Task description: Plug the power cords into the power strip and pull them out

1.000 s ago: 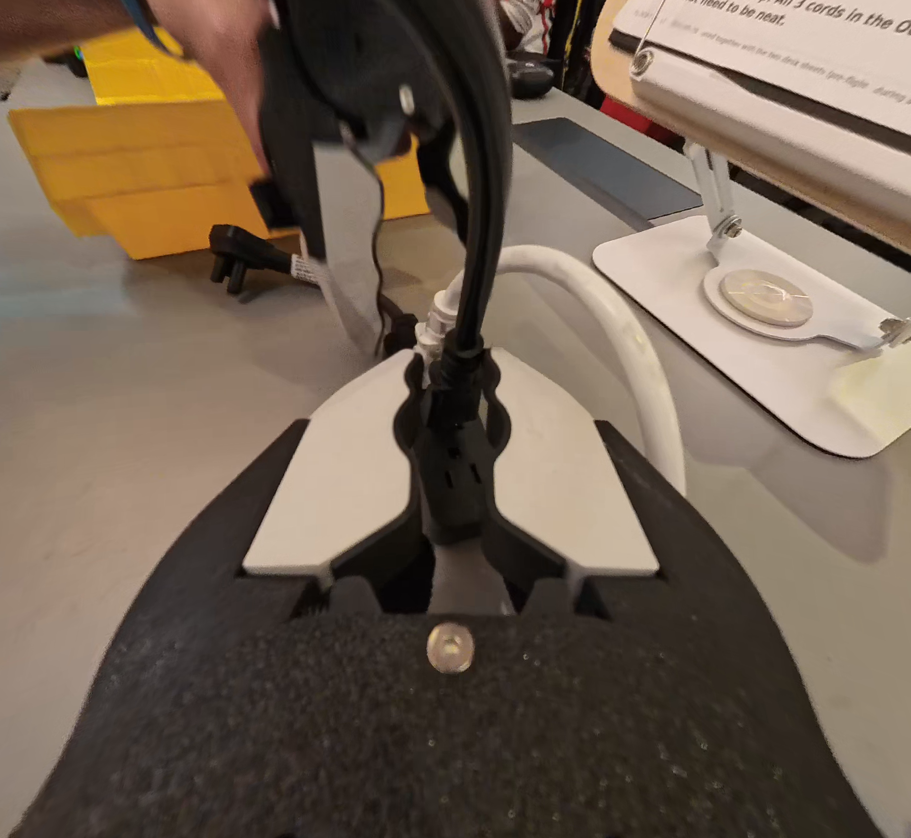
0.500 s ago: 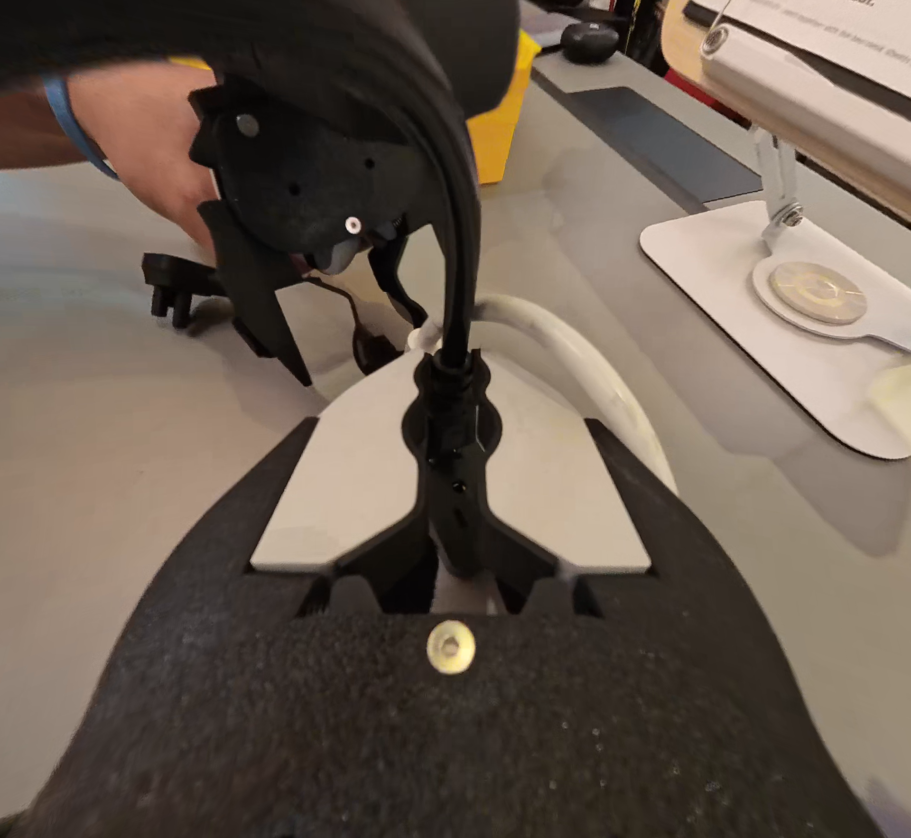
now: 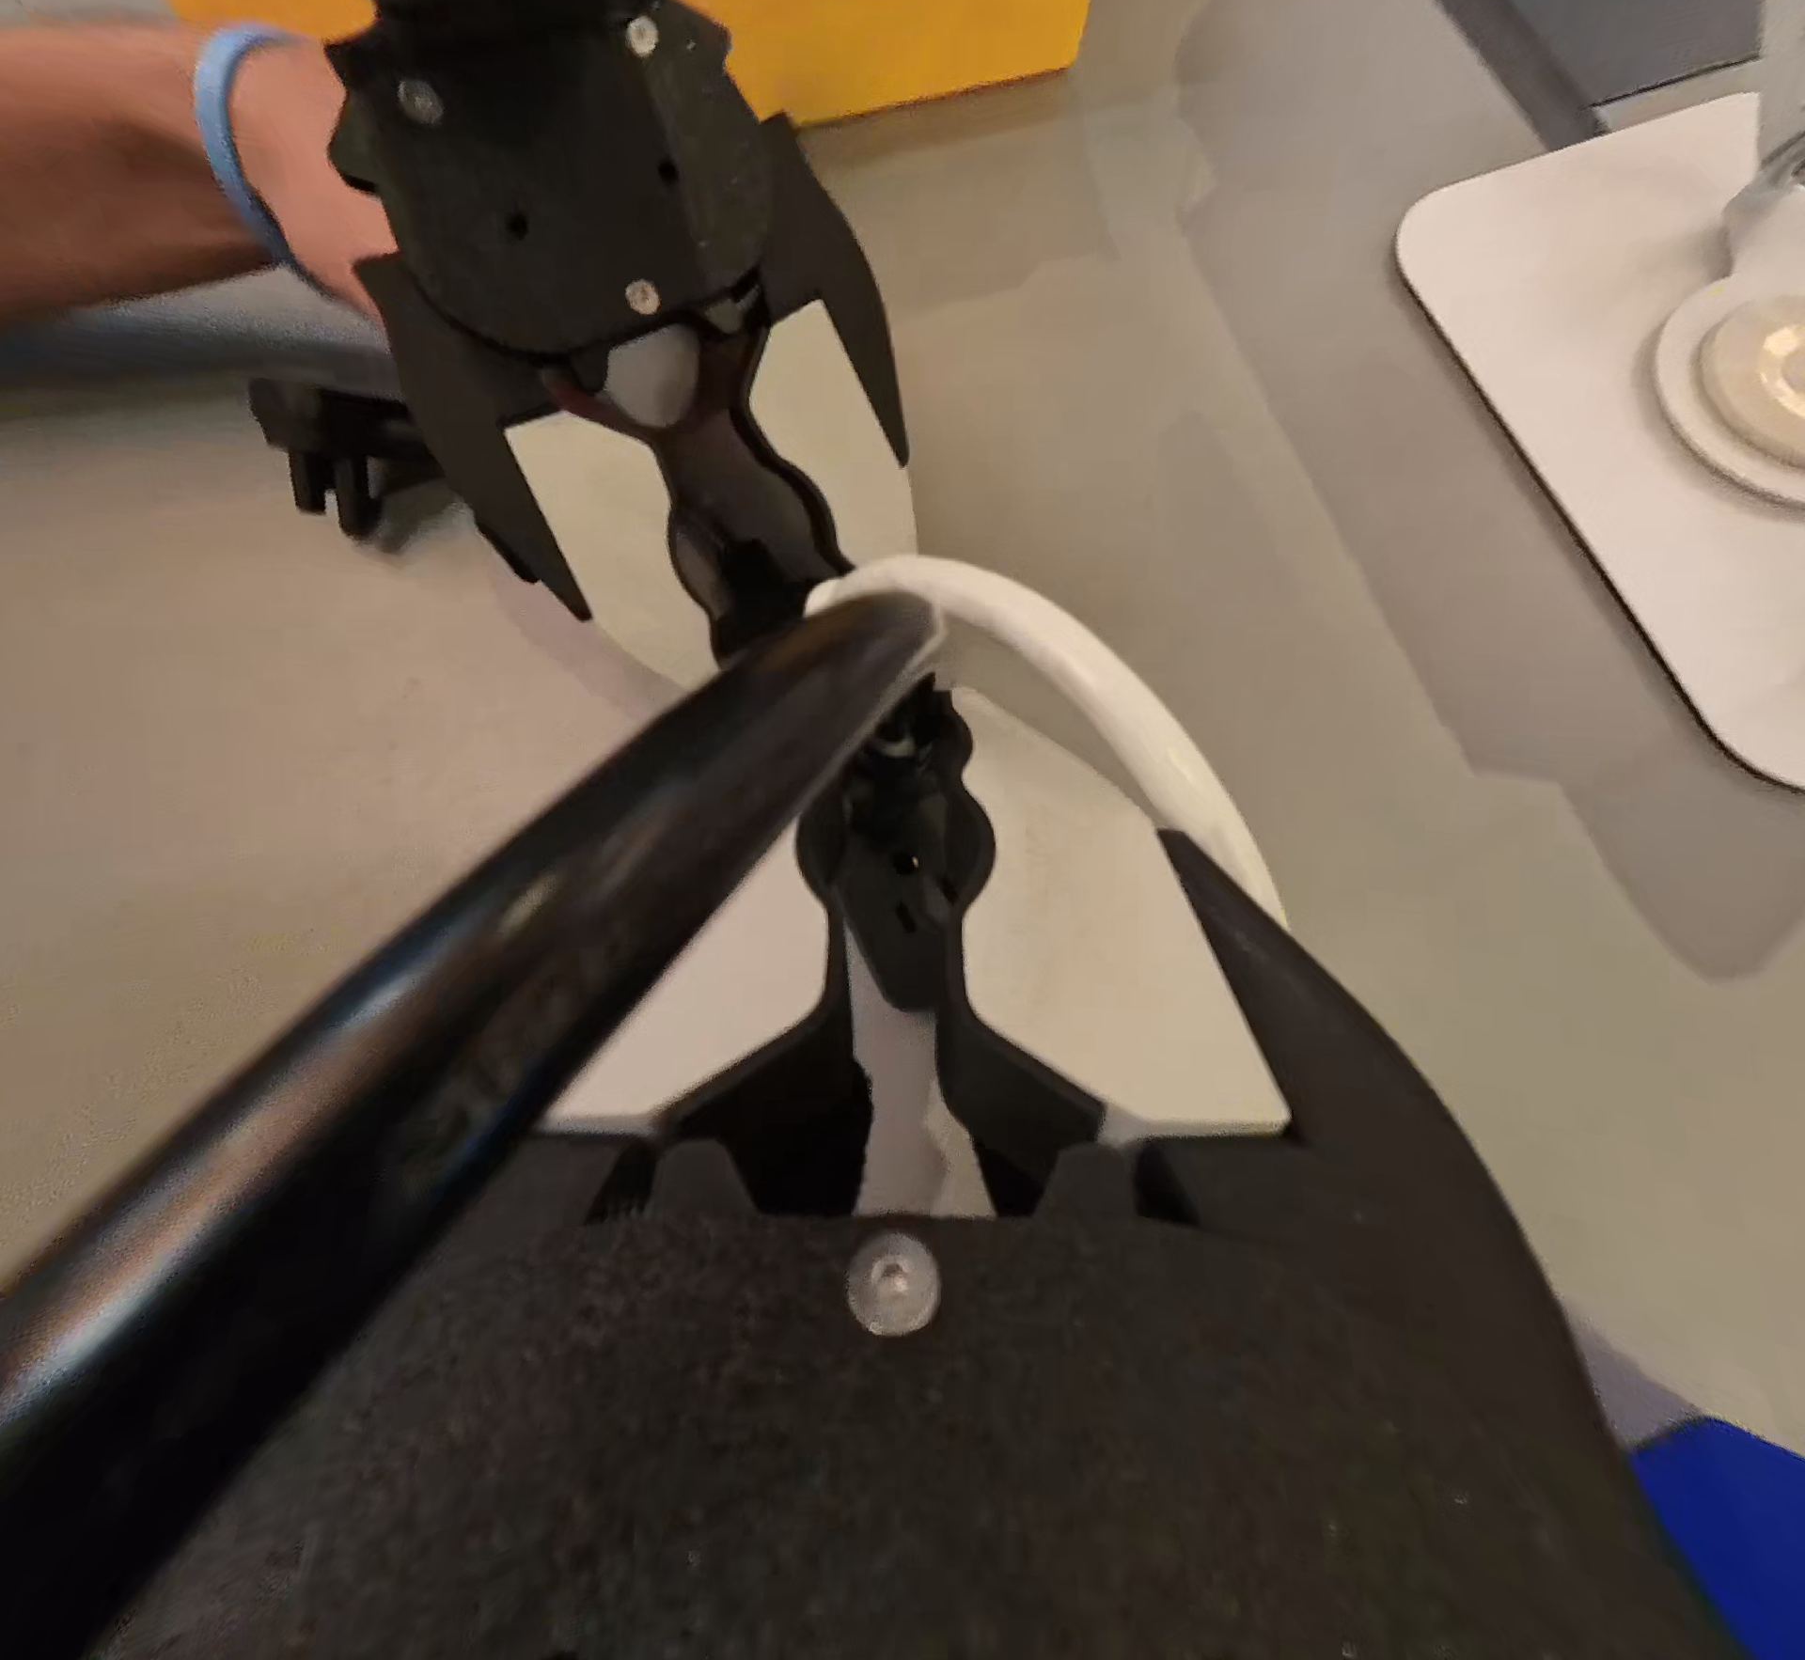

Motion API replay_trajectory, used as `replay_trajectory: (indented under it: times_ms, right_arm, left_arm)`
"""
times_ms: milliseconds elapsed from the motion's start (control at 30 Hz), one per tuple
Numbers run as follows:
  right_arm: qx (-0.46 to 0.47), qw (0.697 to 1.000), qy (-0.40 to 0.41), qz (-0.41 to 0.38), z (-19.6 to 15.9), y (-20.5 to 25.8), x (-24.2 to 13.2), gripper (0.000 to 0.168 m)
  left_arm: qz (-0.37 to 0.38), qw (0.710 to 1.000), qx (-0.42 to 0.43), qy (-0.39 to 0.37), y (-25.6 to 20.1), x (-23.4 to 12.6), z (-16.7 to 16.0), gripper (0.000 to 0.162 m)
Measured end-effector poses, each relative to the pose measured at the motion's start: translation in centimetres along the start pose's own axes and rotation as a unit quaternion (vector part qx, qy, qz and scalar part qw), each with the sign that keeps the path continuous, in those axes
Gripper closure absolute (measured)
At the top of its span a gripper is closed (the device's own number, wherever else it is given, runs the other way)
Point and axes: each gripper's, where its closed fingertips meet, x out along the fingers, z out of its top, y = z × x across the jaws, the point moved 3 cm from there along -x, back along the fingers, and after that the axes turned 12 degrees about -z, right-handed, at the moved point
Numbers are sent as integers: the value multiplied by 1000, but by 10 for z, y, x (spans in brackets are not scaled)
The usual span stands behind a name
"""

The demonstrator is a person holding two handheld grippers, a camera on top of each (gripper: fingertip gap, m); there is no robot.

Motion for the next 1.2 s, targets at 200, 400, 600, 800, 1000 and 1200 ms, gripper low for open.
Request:
replay_trajectory:
  times_ms: [200, 400, 600, 800, 1000, 1200]
  right_arm:
    - [-88, 994, 67, 10, 5, 3, 0, 153]
    - [-117, 989, 89, 19, 2, 5, -2, 154]
    - [-126, 988, 92, 4, 0, 8, -3, 154]
    - [-203, 976, 74, 30, -2, 8, -4, 153]
    - [-222, 970, 83, 48, -2, 5, -2, 153]
    - [-233, 965, 103, 57, -3, 5, -3, 153]
  left_arm:
    - [-7, 994, 24, -104, -9, -15, 15, 131]
    - [25, 996, 72, -40, -12, -8, 1, 145]
    - [40, 997, 59, -16, -15, -7, 2, 145]
    - [58, 997, 35, -23, -16, -6, 2, 138]
    - [75, 997, 22, 5, -13, 2, -6, 116]
    - [79, 996, 35, 28, -9, 3, -8, 118]
